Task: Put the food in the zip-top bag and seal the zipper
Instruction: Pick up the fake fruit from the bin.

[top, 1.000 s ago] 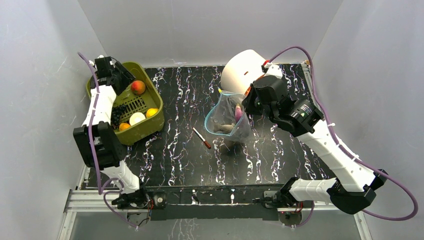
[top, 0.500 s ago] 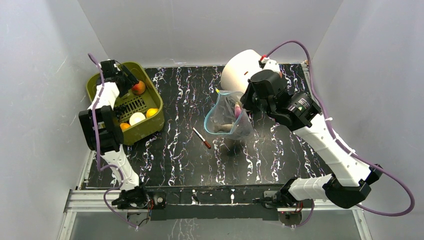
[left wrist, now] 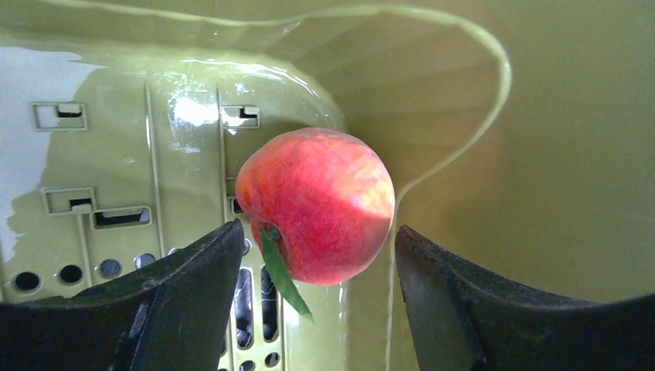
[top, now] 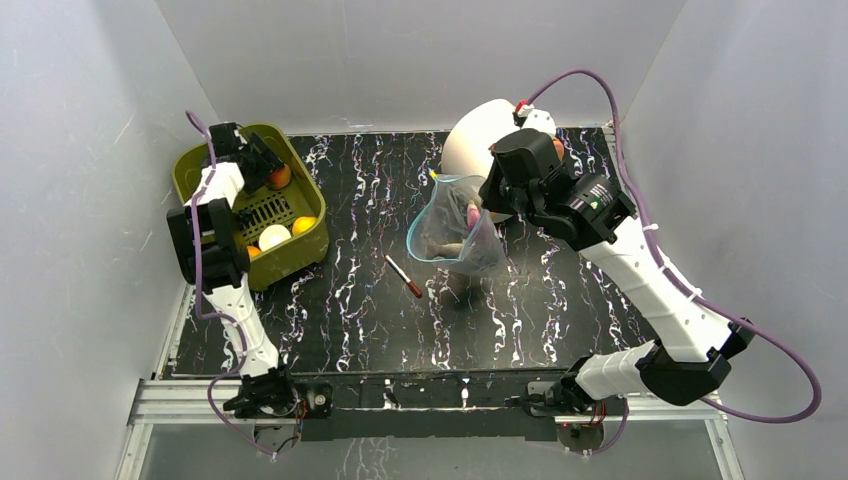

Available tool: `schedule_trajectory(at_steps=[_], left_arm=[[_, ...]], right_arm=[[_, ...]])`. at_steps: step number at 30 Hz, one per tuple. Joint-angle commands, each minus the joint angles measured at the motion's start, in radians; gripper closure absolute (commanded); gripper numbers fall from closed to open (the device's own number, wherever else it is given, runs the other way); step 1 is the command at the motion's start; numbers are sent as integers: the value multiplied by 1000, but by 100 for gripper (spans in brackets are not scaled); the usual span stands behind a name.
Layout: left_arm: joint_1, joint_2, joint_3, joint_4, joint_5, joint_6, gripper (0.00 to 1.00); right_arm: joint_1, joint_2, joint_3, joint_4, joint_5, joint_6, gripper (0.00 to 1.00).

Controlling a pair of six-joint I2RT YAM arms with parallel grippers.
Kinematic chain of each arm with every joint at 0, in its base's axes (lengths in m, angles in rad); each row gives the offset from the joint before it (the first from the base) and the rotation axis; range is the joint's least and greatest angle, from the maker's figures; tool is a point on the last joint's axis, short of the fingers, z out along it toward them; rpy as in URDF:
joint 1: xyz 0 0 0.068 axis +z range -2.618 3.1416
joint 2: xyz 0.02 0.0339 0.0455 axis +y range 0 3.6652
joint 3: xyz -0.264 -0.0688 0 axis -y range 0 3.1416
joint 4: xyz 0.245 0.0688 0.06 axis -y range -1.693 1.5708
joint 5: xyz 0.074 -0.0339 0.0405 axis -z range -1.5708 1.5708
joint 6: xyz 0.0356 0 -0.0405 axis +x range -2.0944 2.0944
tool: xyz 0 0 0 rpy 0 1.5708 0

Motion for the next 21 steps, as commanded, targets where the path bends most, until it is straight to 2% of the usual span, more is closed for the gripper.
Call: schedule_trajectory(at_steps=[1,8,18,21], left_arm=[[8,26,69,-7,32,-14,31],[9,48,83,-29,-8,-6,33],[9,121,137,-26,6,-20,29],[9,131,166,-44,1,-20,39]], right_arm=[[-5,-7,68,18,54,-8,100],[-5,1,66,23,50,-7,100],[-5,0,104,-14,66,2,100],[-6,-16,91,-15,75,15,100]])
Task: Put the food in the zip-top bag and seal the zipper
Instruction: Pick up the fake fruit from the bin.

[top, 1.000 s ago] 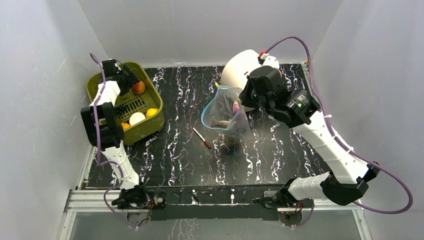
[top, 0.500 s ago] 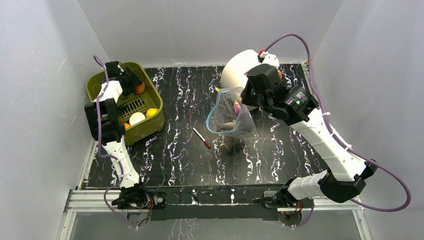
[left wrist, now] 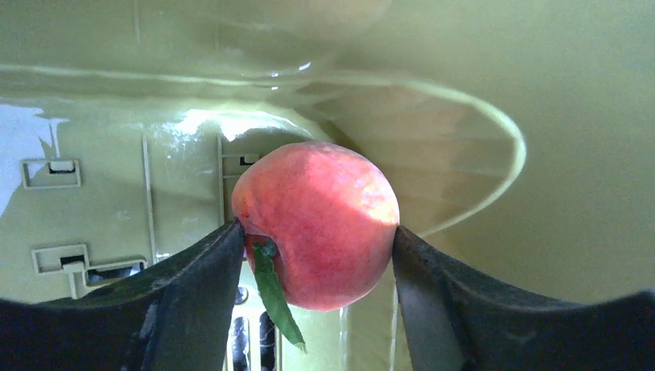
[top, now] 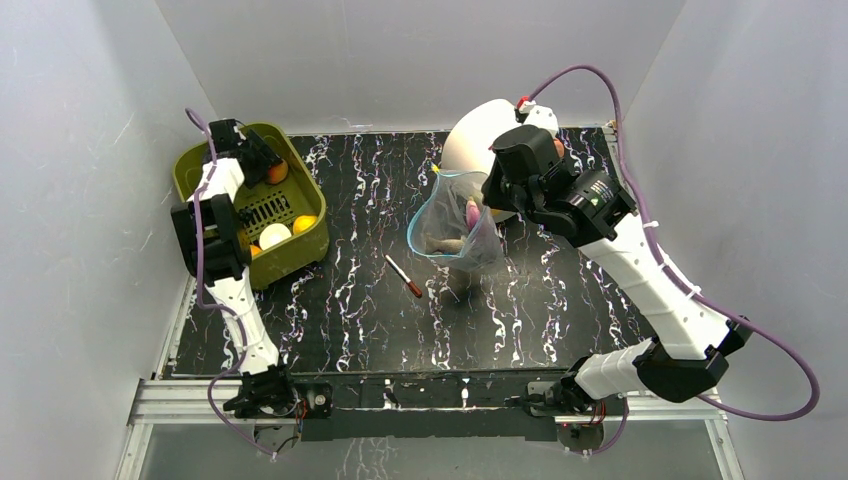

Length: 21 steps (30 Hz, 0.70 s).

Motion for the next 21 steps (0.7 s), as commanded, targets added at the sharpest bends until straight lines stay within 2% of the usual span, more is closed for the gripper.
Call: schedule_trajectory(at_steps=[1,3,15,21], left_arm=[[6,20,60,-42,-7,1,47],[6,11,67,-47,-8,6,53],[5,-137,21,-166,-106,-29,55],[-15,-244,-66,-231,-120,-91,56]], right_arm=[[-6,-41,40,19,45,19,100],[-5,-41,36,22,41,21,100],[-5,-65,5,52,25,11,100],[-6,-75,-7,62,8,23,100]])
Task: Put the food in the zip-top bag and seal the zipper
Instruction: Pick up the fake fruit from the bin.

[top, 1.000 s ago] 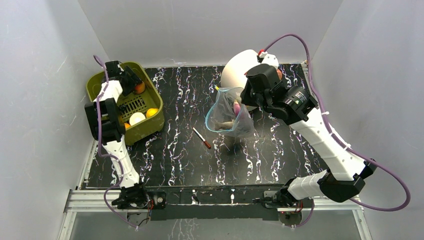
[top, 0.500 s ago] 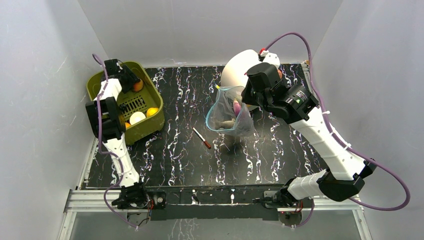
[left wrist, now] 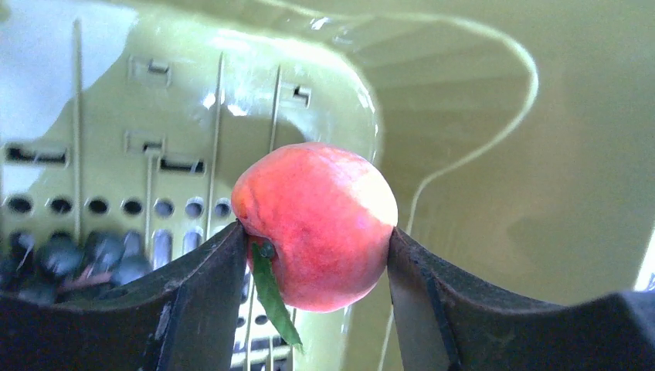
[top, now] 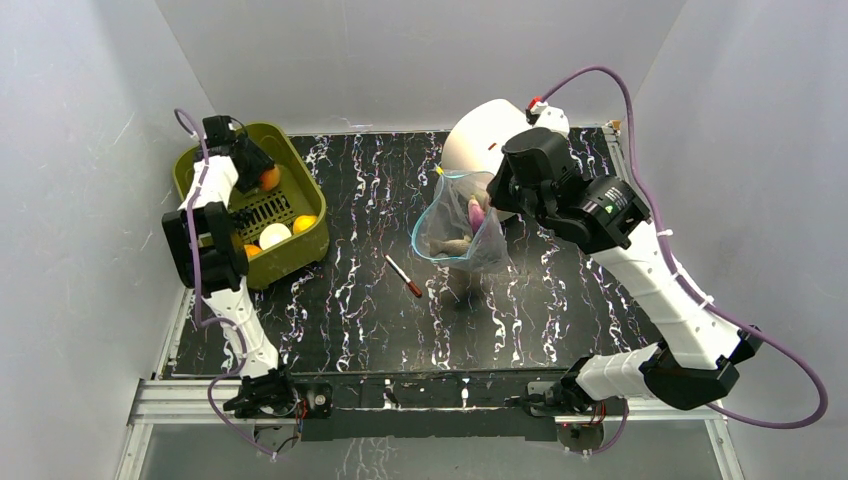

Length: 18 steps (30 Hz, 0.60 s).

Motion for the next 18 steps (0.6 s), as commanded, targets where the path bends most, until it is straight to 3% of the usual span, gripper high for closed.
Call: schedule_trajectory(at_steps=[1,11,18], left_arm=[[-19,-160,-51,-98,-33,-51,57],[-42,-354,-115,-139,15,-107,59],[-129,-467,-153,-151,67,-132,59]], right_arm=[[-5,-33,7,61,-5,14,100],[-5,-4,-26,112,-75,42,100],[-5,6,-48,120,-79,50,100]])
